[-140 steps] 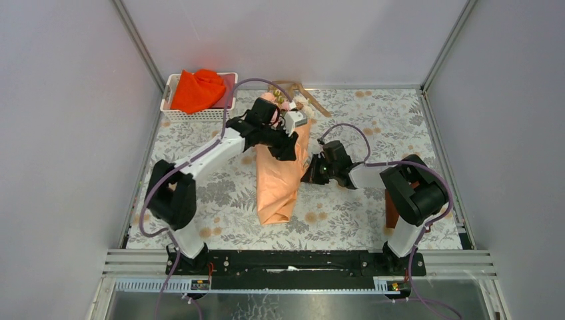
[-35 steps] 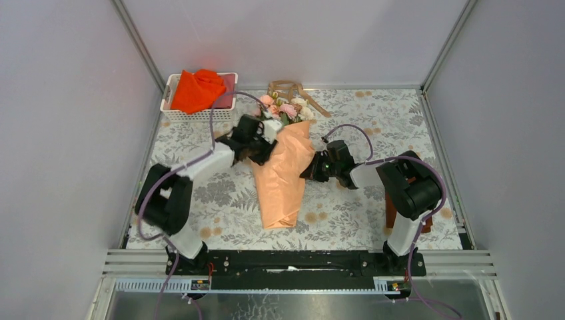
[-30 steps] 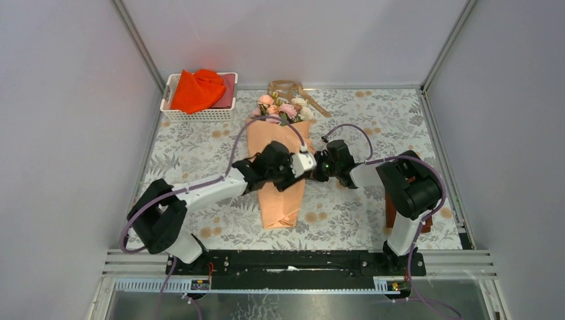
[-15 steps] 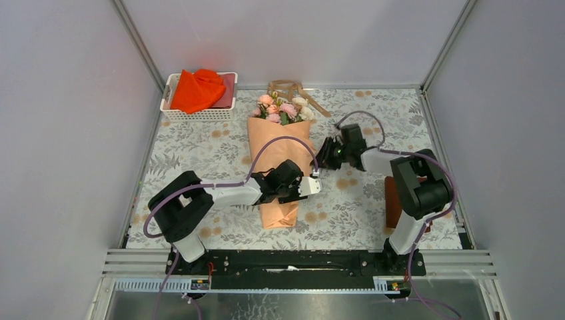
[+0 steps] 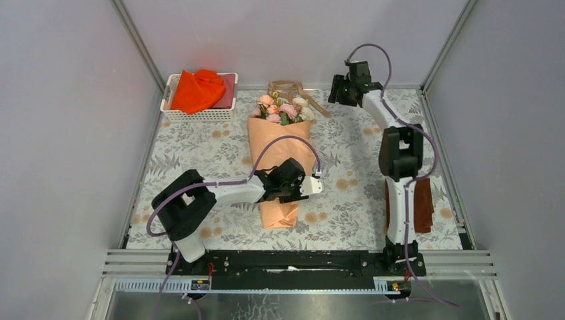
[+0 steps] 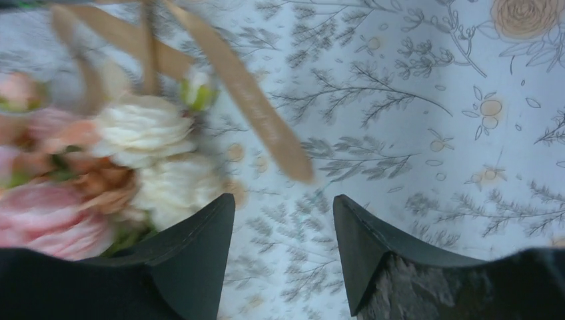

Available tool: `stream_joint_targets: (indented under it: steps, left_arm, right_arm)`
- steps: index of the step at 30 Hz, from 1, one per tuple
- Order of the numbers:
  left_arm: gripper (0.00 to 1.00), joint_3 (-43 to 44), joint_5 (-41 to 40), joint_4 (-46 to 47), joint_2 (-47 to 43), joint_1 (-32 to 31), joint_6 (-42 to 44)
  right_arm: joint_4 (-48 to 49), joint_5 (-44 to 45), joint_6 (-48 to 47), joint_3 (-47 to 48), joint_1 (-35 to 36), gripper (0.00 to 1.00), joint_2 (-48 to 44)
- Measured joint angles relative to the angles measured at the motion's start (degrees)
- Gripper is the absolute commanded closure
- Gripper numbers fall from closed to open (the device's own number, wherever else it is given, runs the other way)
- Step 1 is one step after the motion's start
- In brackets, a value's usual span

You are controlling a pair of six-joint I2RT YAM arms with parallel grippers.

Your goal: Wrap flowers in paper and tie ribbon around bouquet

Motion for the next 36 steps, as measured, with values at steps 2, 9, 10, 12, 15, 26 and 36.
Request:
stream_joint_targets:
  steps: [2,9,10,12,15,26,36]
  left_arm:
    - [0.47,0.63,0.0,-0.85,0.33,0.0,0.0]
    - [0.47,1.99,0.31,-2.58,1.05,0.02,-0.04]
    - [0.47,2.08,0.37,-2.62,1.09,0.02,-0.07]
    - [0.47,2.12,0.52,-2.69,1.14,0.07,-0.11]
    - [0.47,2.32,0.79,-2.82,1.25,0.07,-0.09]
    - [0.47,2.34,1.16,-2.73,1.27,0.07,-0.11]
    - [0.47,2.32,1.27,-2.67,1.27,0.07,-0.15]
  right_arm:
    - [-4.26,1.73,-2.99,9.07,0.02,0.33,7.93]
    - [-12.22,1.38,-9.66,29.27,0.02,0.38,25.88]
    - [-12.7,0.66,-9.92,29.24,0.04,0.4,25.7]
    - [-12.63,-0.02,-10.56,27.63,0.09,0.44,25.7]
    - [-12.0,-1.29,-11.08,25.05,0.11,0.47,24.22]
    - [-13.2,1.66,-17.31,23.02,3.23,0.75,22.95]
    - [-12.79,1.31,-16.52,15.43,4.46,1.0,18.36]
